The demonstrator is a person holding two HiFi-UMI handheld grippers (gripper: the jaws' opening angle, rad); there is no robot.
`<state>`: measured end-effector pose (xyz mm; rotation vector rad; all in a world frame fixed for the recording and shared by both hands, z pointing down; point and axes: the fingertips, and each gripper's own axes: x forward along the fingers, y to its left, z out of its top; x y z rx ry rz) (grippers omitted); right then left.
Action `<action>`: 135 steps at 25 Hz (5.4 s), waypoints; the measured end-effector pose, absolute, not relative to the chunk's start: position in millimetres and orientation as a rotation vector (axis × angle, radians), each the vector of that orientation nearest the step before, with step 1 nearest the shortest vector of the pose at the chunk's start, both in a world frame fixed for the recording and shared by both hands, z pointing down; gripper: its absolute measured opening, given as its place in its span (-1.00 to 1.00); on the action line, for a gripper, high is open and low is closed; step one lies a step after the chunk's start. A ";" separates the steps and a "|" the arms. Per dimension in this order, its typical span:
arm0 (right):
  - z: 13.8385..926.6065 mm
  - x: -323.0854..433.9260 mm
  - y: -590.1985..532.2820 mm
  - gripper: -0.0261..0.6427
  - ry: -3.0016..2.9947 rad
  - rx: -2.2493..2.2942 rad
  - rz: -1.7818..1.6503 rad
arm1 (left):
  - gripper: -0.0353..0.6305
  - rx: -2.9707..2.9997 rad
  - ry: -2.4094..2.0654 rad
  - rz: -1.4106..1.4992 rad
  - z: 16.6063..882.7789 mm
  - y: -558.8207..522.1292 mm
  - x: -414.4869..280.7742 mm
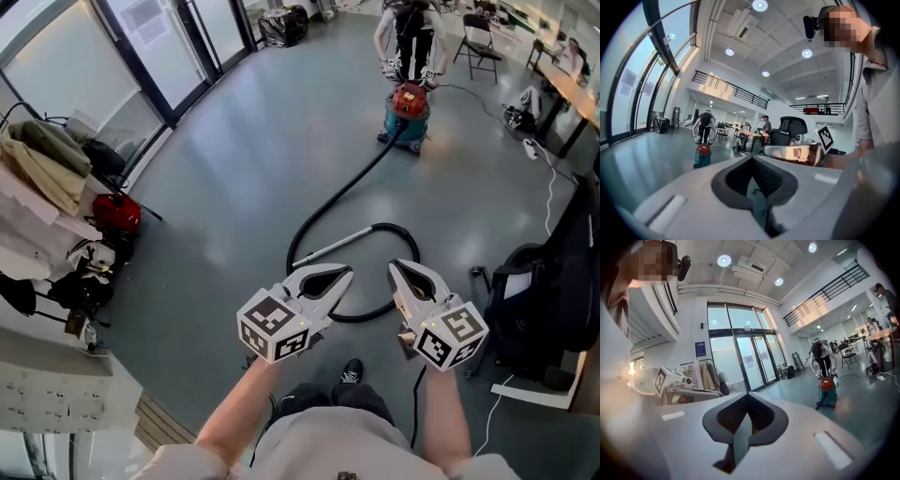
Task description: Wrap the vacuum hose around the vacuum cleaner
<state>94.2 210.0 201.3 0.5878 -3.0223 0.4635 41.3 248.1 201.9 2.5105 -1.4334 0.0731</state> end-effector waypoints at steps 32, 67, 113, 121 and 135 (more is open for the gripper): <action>259.6 -54.9 77.1 -0.85 -2.815 0.876 0.415 | -0.89 2.568 -1.194 0.201 292.2 99.4 -135.2; 959.3 -87.3 -81.2 -0.85 -2.522 0.536 0.379 | -0.46 2.248 -1.088 1.078 1099.1 -78.3 -220.3; 1016.6 -40.8 -84.1 -0.85 -2.555 0.562 0.443 | -0.41 2.112 -1.056 1.232 1213.8 -106.9 -192.5; 1019.3 -17.6 -84.6 -0.85 -2.542 0.609 0.458 | -0.41 2.142 -1.058 1.239 1221.6 -129.1 -162.0; 967.4 -7.5 -98.3 -0.85 -2.576 0.753 0.604 | -0.41 2.120 -1.077 1.313 1119.6 -116.4 -162.4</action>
